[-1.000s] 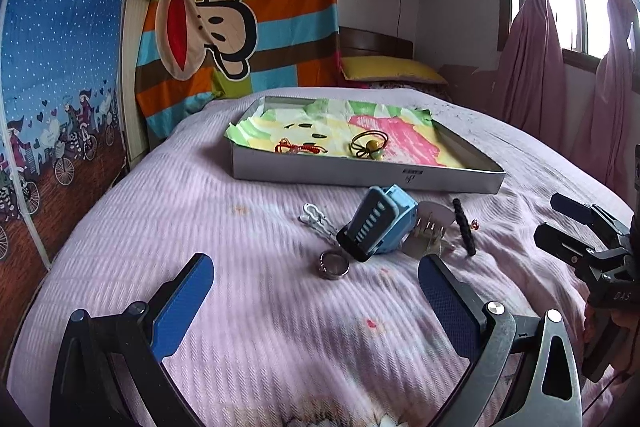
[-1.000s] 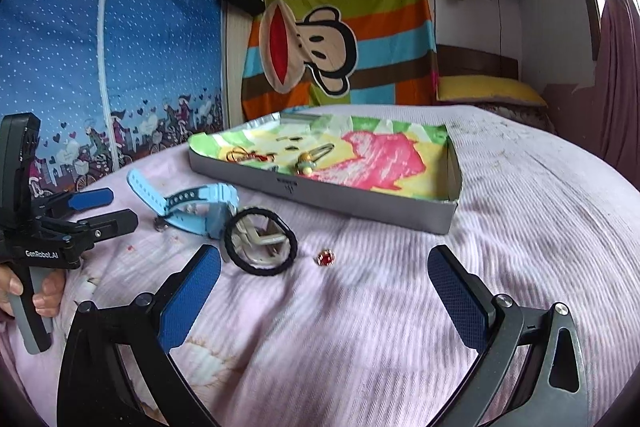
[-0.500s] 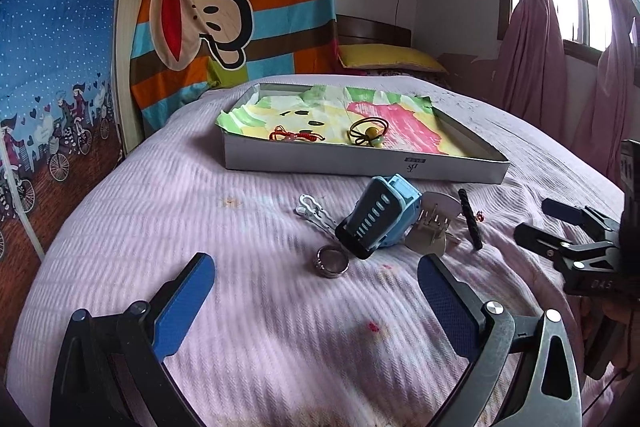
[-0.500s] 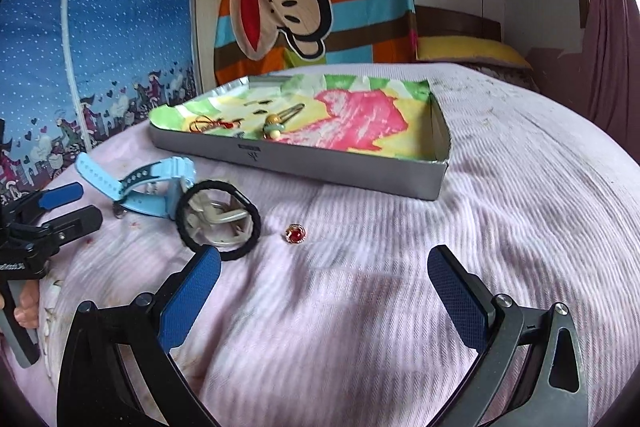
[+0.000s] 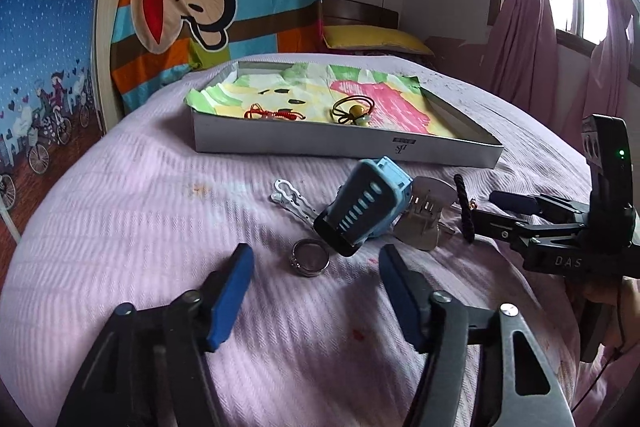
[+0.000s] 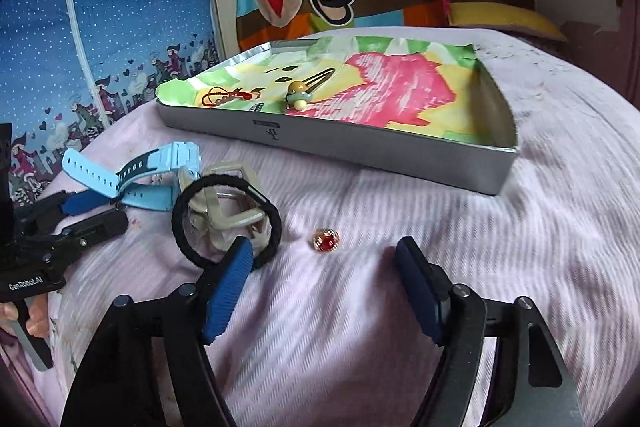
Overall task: Organize jewelry
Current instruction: 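Grasp the red gem earring with the right tool while the left grasps the silver ring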
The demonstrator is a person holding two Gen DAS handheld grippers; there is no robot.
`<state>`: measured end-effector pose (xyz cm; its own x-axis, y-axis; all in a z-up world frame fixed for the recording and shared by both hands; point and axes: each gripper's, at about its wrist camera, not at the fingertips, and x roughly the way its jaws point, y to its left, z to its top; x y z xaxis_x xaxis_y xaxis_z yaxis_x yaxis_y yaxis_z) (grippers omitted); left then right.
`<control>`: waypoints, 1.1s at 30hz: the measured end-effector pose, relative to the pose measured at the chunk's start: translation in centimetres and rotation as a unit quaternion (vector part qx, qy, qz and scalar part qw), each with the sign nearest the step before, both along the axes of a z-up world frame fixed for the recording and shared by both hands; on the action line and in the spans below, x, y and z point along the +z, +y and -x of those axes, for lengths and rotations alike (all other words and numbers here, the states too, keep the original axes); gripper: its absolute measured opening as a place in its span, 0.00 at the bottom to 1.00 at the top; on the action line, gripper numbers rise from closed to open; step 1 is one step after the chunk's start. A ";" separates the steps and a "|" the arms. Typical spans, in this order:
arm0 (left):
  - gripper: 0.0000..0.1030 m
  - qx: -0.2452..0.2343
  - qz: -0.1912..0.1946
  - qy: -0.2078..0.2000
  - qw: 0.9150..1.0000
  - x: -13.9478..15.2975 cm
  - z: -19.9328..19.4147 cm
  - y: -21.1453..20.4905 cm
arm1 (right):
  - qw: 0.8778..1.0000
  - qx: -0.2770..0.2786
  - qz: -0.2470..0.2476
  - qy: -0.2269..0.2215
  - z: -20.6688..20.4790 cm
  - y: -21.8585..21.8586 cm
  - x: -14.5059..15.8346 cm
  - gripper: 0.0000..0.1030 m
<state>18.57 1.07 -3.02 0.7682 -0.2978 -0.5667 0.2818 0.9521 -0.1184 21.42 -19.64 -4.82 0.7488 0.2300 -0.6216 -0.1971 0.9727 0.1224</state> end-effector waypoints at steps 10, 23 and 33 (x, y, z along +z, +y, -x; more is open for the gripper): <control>0.38 -0.010 0.004 0.019 1.000 -0.6 -0.8 -0.4 | 0.999 0.024 -0.028 0.023 -1.8 0.4 -1.0 0.44; 0.26 -0.024 0.004 0.021 0.999 -0.8 -0.6 -0.6 | 0.996 0.055 -0.070 0.028 -1.4 -0.1 -1.6 0.21; 0.20 -0.031 0.003 0.020 0.999 -0.9 -0.6 -0.9 | 0.995 0.071 -0.063 0.019 -0.5 0.4 -1.5 0.12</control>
